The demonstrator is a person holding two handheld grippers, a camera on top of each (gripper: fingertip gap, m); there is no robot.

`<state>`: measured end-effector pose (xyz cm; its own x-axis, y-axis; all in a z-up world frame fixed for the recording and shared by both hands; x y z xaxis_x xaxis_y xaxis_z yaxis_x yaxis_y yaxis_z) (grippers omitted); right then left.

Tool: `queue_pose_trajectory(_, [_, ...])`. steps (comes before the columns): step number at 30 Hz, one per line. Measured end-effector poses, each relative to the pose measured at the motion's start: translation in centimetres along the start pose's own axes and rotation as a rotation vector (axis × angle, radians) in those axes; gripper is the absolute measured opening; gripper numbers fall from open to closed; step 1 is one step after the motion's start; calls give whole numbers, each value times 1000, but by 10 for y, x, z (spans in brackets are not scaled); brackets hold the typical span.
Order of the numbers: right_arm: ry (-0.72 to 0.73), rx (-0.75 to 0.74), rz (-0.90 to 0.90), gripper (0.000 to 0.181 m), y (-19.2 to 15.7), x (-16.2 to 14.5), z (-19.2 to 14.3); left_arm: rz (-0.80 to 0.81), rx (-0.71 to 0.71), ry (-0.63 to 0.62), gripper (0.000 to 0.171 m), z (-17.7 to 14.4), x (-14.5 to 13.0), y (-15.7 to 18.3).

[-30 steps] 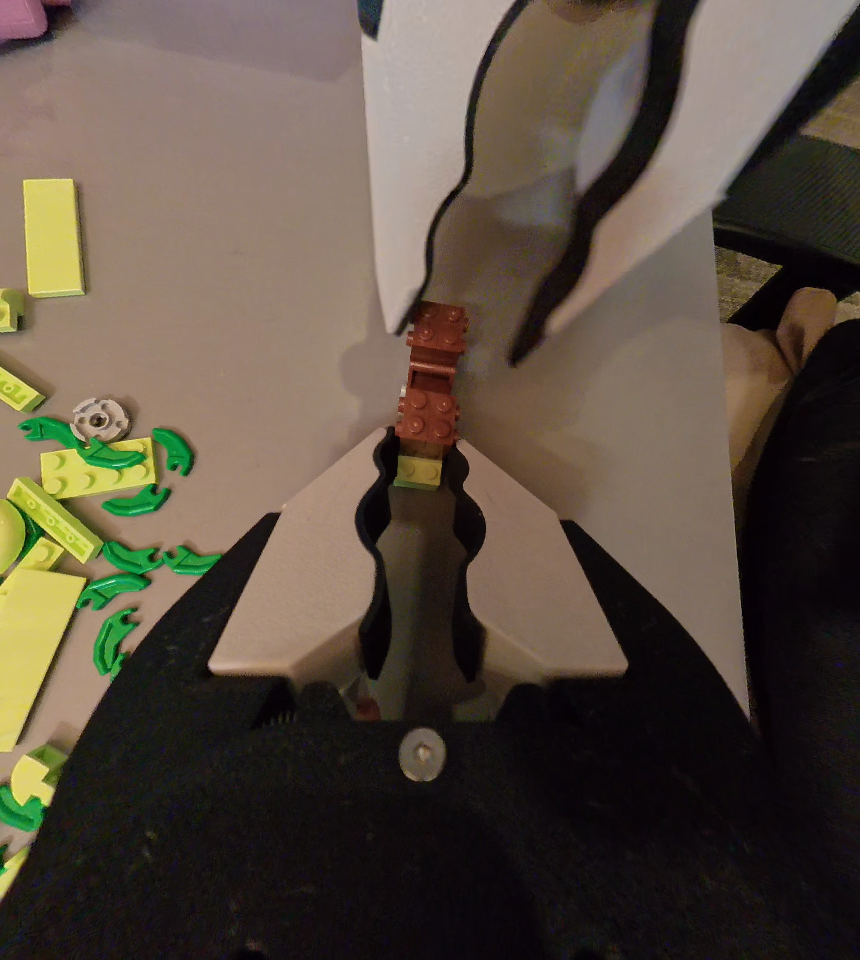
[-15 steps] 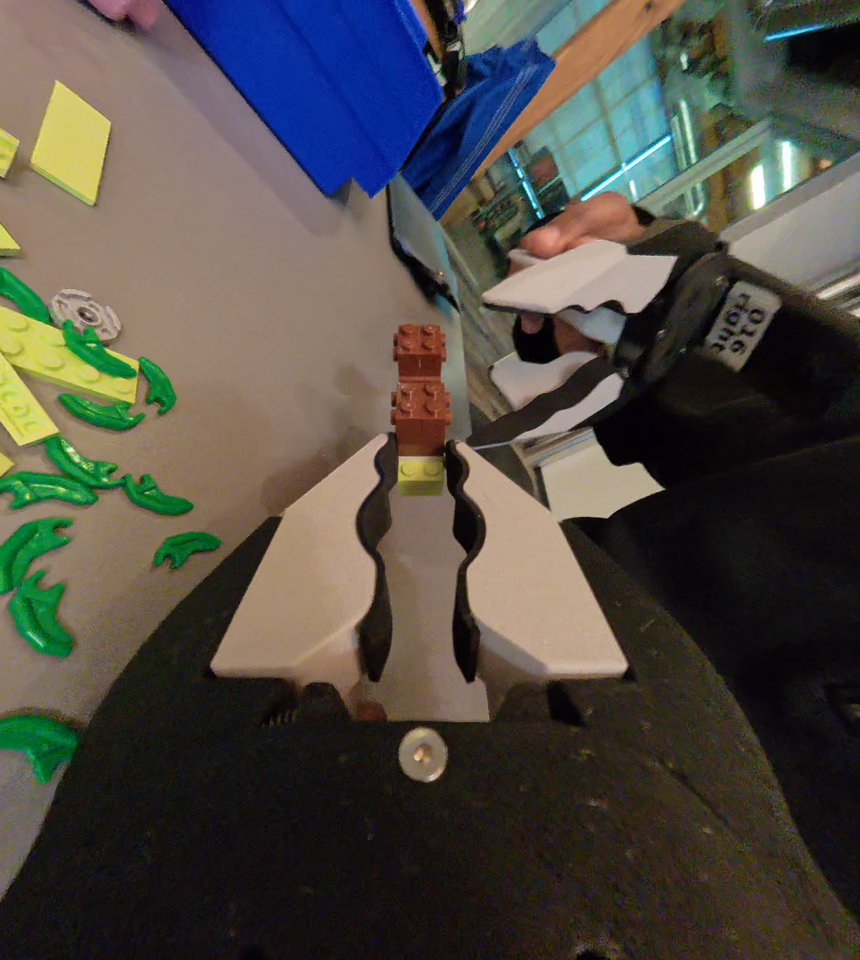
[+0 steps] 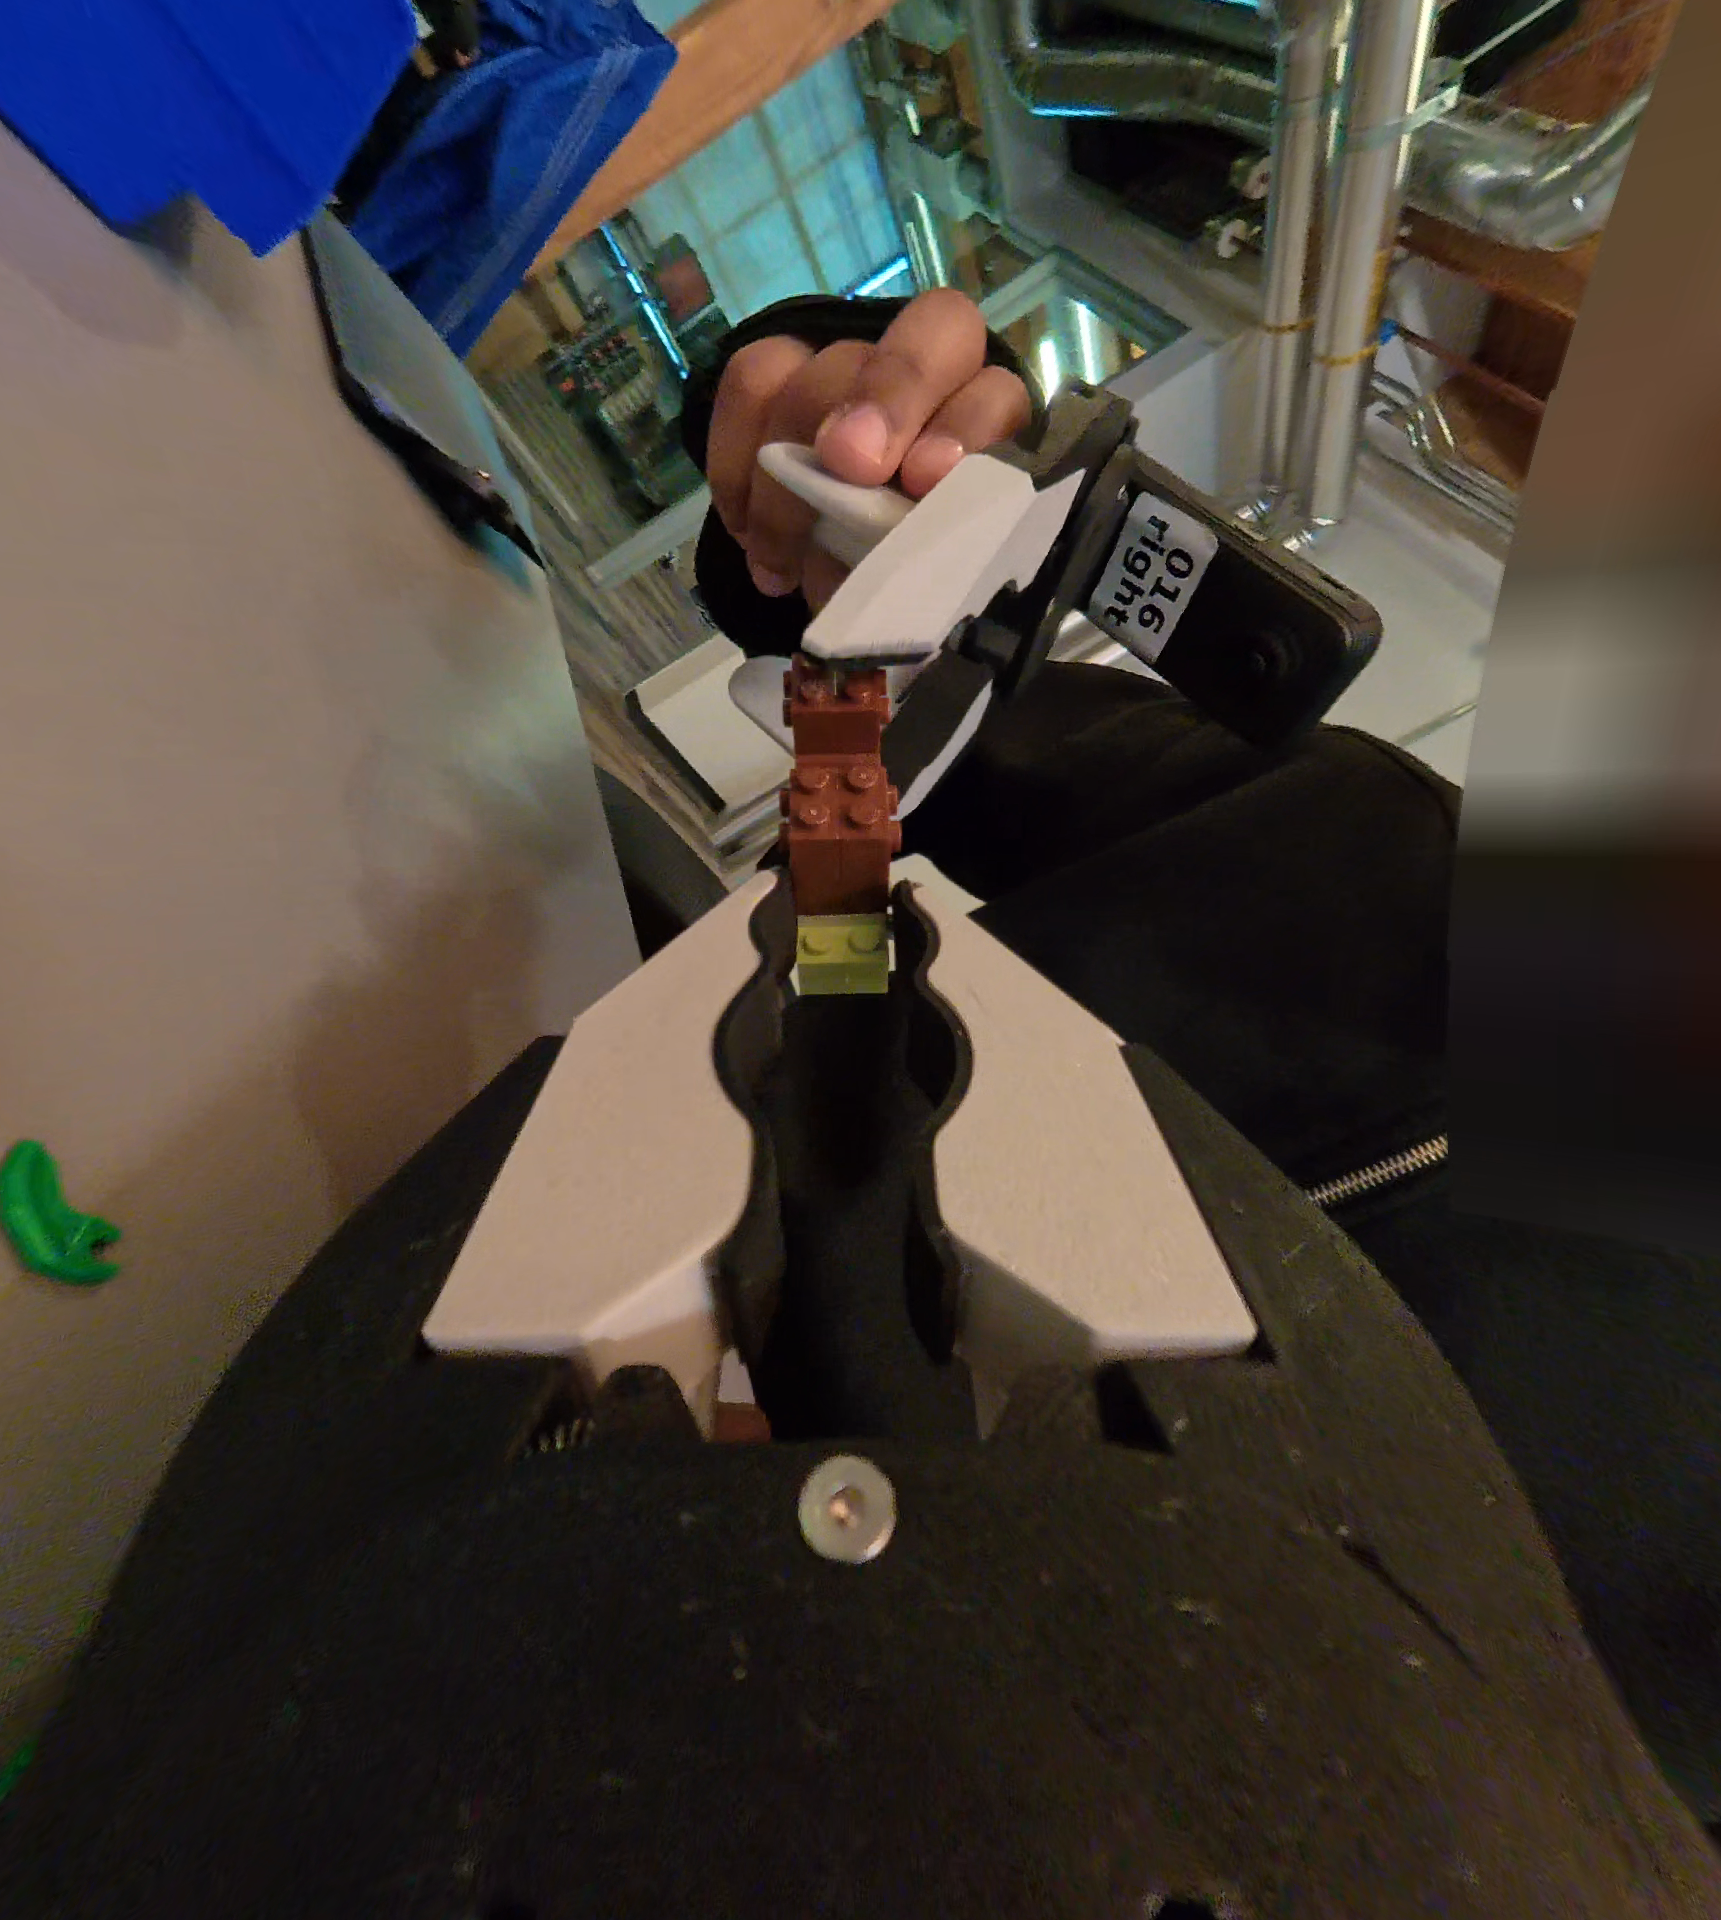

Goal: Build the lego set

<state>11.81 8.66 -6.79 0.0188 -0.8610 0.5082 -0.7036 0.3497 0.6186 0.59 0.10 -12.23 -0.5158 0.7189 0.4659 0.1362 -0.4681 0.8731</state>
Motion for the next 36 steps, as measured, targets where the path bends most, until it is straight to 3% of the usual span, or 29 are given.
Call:
queue_pose_trajectory(3, [13,-3,-10,38,0,5,-3,16,-17,-24,14,2,-1,2])
queue_pose_trajectory(30, [-65,10,13,37,-3,12,-6,22,-47,-39,14,5,-4,2])
queue_pose_trajectory(36, [-50,3,49,37,2,12,-10,49,-56,6,15,6,0,6])
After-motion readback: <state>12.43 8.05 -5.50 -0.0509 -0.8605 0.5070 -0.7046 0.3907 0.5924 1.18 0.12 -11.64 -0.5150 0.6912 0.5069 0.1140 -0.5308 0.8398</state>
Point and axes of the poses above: each gripper's, where its closed fingertips meet, z out along the fingers, x out of its top, y = z × x across the jaws, the point moved 8 cm from there along -z, back along the fingers, and after that the axes turned 1 degree about -z, right-handed, at the moved point
